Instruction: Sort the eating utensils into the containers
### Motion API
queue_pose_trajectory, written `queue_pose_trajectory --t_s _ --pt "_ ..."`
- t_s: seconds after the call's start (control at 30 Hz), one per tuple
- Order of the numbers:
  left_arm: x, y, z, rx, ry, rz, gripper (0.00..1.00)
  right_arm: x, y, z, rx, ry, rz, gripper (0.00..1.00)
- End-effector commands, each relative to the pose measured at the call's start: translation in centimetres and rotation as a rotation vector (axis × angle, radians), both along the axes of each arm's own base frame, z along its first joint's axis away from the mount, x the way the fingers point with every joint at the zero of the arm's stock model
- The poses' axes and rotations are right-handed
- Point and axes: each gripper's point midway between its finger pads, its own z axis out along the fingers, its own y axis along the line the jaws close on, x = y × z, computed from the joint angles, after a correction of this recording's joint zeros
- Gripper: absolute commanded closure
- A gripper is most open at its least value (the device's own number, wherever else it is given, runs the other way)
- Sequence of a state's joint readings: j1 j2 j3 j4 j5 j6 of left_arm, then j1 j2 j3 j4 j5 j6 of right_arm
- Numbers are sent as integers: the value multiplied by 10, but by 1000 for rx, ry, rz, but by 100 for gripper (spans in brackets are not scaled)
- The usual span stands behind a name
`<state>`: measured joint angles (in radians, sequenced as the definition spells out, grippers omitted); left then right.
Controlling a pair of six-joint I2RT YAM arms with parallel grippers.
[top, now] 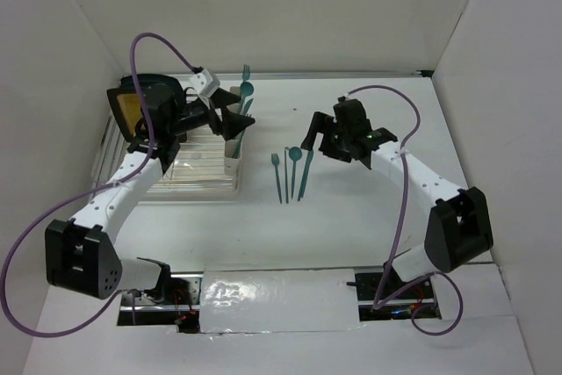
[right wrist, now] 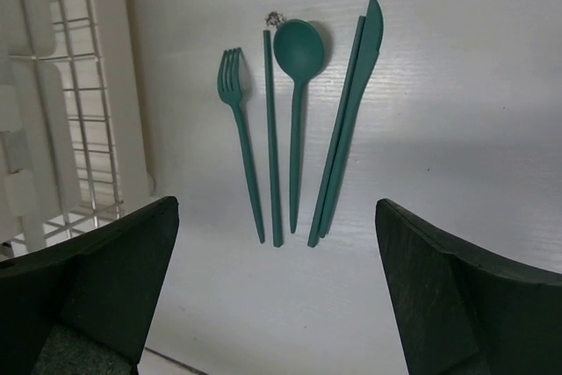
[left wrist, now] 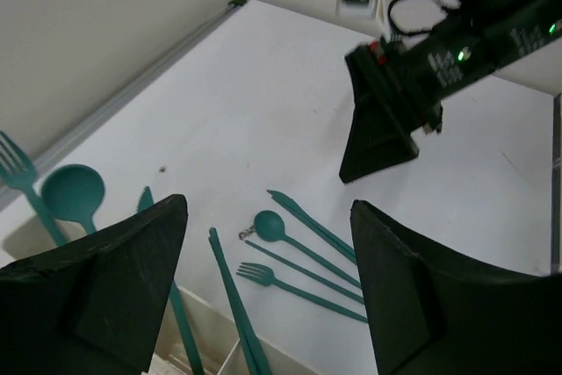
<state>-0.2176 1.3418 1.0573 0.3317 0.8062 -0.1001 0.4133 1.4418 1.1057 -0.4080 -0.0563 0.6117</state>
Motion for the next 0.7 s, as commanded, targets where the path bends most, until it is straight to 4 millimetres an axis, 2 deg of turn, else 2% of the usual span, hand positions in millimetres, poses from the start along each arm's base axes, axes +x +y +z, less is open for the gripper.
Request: queue_pose_trajectory --t_s 0.0,0.03,0.07,0.13,0.17,0.23,0.27,0.3,0.33,0.37,0.4,0.43,0.5,0.57,0.6,0.67 --pt "-3 18 62 -20 -133 105 11 2 5 -16 -40 56 -37 1" --pt "0 29 73 -30 -123 183 9 4 4 -22 -50 69 -53 3" --pt "-4 32 79 -45 -102 207 7 3 2 -34 -67 116 -72 5" --pt "-1 46 78 -38 -44 273 6 2 4 -46 -73 150 -80 10" --pt "-2 50 74 -34 -16 292 6 2 4 -57 -92 169 -84 17" --pt "-8 54 67 -25 17 314 6 -4 3 -69 -101 202 -89 26" --pt "-16 56 71 -32 10 317 5 -2 3 -73 -107 202 -98 36" --pt "-19 56 59 -25 34 317 5 -2 3 -80 -115 218 -99 39" --pt "-23 58 58 -26 39 320 4 -3 3 -80 -120 216 -90 42" --pt "-32 59 57 -27 35 319 4 -4 3 -90 -137 238 -84 47" --pt "-34 59 43 -15 86 315 4 -4 3 -90 -144 233 -84 48" --pt "-40 59 49 -20 75 312 4 -2 4 -98 -156 249 -81 50" --pt "-44 61 42 -17 97 317 3 -3 10 -97 -164 242 -55 52" --pt "-47 63 36 -13 111 325 3 -6 11 -112 -196 276 -52 53" --pt "-48 66 37 -16 106 343 2 -5 11 -109 -206 273 -58 53" --pt "-49 68 31 -14 122 356 2 -9 13 -121 -235 300 -50 54"
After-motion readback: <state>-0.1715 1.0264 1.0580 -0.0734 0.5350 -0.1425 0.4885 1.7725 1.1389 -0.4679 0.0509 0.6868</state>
